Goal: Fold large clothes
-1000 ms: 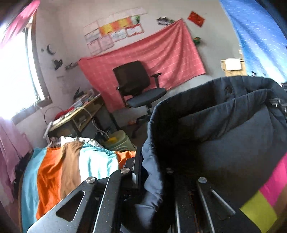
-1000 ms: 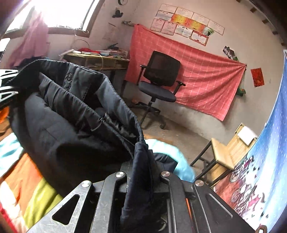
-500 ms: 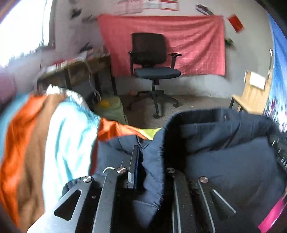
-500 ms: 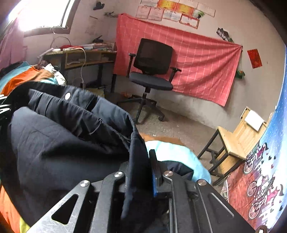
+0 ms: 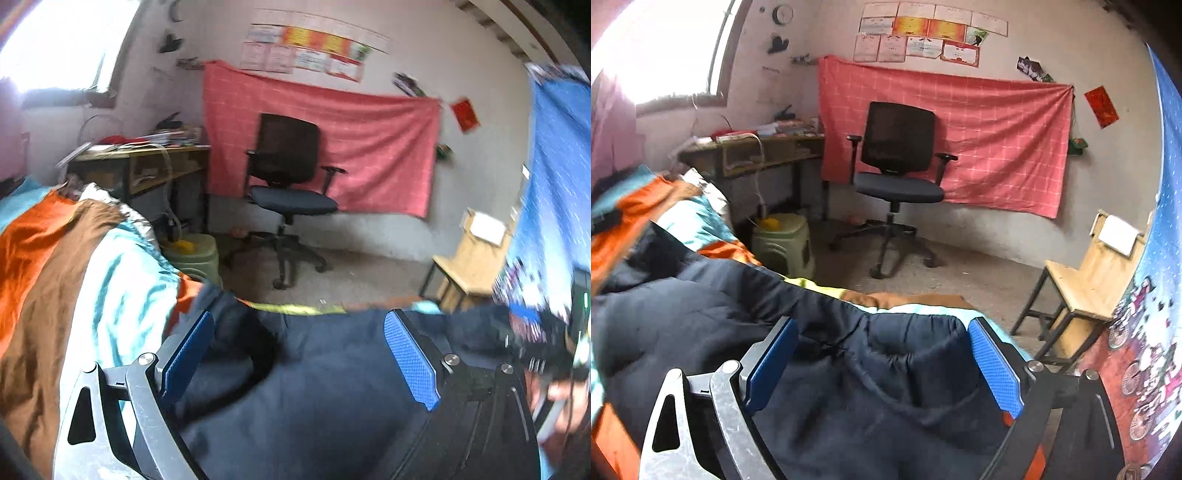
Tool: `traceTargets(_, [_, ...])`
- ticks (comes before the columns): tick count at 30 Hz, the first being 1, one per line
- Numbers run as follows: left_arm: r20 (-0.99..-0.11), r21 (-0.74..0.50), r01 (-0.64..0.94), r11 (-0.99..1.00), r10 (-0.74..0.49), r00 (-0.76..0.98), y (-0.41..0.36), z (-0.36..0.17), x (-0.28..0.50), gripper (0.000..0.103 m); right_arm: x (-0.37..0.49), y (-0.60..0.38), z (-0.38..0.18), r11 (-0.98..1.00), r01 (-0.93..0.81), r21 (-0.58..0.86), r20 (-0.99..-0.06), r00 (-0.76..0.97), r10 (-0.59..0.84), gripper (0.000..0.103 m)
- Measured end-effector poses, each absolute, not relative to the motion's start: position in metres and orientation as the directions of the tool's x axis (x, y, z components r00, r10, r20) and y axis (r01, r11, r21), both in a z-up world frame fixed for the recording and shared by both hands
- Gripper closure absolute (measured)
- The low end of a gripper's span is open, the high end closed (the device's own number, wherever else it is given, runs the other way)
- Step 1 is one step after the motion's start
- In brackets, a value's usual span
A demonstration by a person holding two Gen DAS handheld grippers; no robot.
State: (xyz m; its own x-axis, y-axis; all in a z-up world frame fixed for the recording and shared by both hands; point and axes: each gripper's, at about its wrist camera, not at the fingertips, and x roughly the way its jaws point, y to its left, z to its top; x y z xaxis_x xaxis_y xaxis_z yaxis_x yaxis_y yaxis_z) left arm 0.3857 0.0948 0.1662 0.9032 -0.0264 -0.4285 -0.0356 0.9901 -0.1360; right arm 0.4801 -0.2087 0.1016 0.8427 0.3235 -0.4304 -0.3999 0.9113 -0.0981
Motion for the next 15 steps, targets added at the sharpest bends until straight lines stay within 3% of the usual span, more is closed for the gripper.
traceTargets(4, [-0.507, -0.005, 0.074, 0.997, -0.066, 0.859, 0.072, 0.134, 0.345, 0.012, 0.446, -0.215, 0.098, 0.872, -0.489, -0.028, -0.447, 0.786, 0.427, 0.005])
traceTargets(10, [-0.624, 0.089, 0.139, 0.986, -0.054, 0.779, 0.049, 0.068, 0.334, 0.012, 0.411, -0.196, 0.063, 0.798, -0.601, -0.041, -0.537, 0.687, 0.489, 0.004])
traceTargets(15, [-0.589, 0.100, 0.031, 0.994, 0.034, 0.808, 0.052, 0.060, 0.364, 0.004, 0.434, -0.172, 0.040, 0.797, -0.603, -0.028, -0.568, 0.666, 0.484, 0.004])
